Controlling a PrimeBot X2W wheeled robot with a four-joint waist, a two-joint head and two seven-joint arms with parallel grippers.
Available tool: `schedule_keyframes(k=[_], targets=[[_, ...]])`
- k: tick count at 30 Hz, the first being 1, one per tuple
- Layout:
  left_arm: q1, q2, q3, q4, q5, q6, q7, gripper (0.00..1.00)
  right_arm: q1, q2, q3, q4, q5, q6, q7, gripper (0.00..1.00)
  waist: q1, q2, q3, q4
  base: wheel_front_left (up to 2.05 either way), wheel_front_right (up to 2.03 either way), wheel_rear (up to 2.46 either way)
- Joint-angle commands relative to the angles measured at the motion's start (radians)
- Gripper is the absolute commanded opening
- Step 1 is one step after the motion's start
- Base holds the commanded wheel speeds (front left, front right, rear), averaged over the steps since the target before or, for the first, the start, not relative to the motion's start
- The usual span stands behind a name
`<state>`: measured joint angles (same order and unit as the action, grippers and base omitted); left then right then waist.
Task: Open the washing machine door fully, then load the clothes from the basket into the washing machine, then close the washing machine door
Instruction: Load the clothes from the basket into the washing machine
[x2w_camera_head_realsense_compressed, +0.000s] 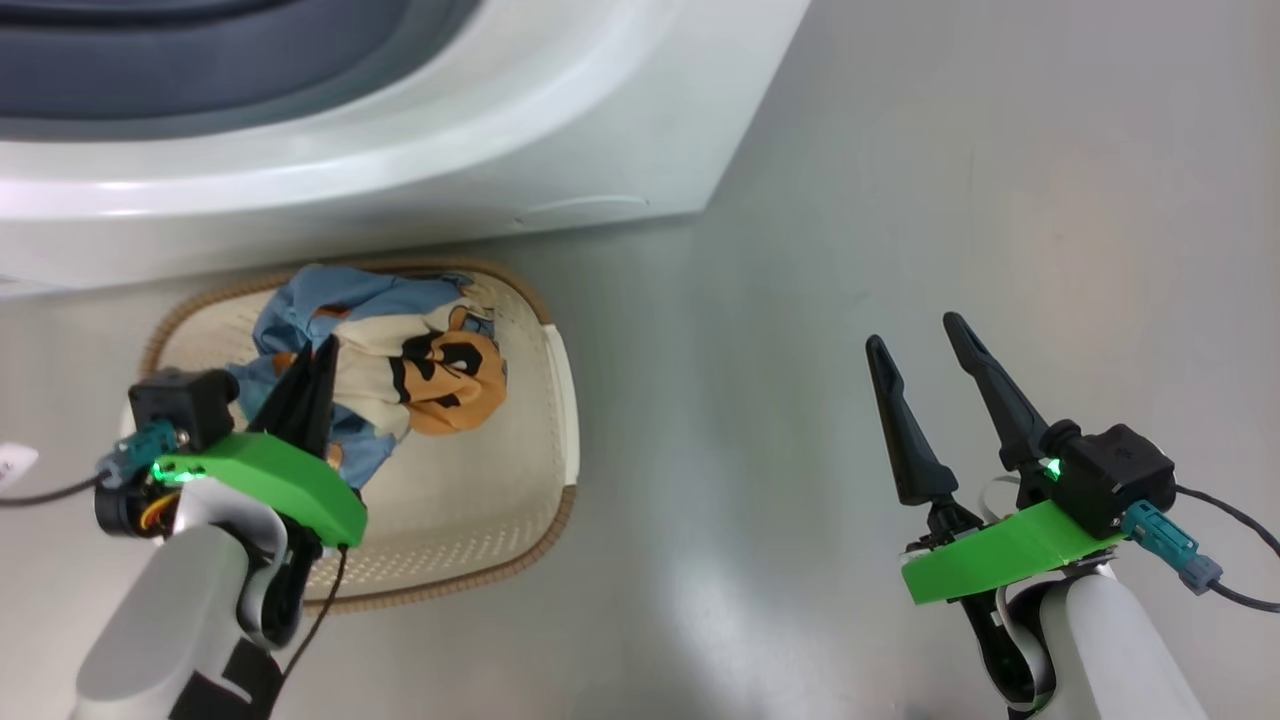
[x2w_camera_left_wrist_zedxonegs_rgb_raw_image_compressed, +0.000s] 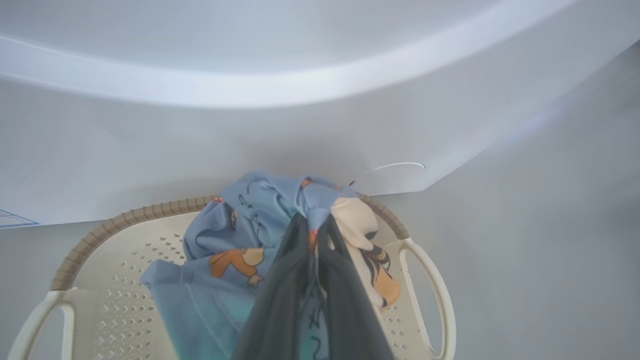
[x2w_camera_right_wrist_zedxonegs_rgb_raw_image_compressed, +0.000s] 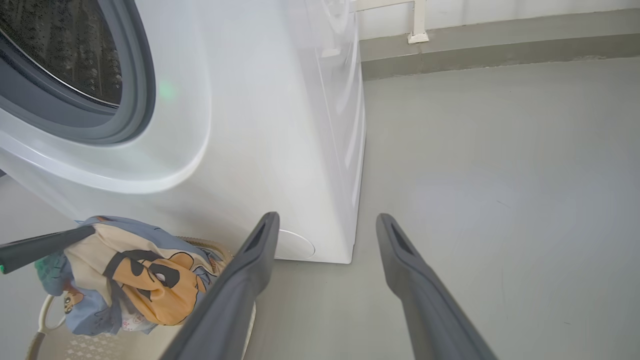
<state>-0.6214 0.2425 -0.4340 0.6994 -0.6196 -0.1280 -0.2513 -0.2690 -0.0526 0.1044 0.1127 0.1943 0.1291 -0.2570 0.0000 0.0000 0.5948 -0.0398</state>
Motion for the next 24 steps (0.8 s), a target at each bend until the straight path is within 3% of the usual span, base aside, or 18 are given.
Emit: schedule_keyframes(k=[1,14,24], targets=[[0.048,0.022,0.062,-0.048,0.031,0.003,-0.01,0.0,0.032,0.002,0.017,-0.01,-0.005,0.002,-0.005,1.0,0.0,0.0,-0.074,0.041,0.0,0.0,0.0],[0.202,-0.05,0.223,-0.212,0.128,-0.001,-0.01,0.0,0.074,0.002,0.007,0.028,0.003,0.002,-0.005,1.0,0.0,0.0,-0.215,0.068,0.0,0.0,0.0],[0.285,-0.088,0.27,-0.293,0.194,-0.002,-0.01,0.0,0.109,0.002,0.017,0.06,0.015,0.002,-0.005,1.0,0.0,0.0,-0.317,0.076,0.0,0.0,0.0]])
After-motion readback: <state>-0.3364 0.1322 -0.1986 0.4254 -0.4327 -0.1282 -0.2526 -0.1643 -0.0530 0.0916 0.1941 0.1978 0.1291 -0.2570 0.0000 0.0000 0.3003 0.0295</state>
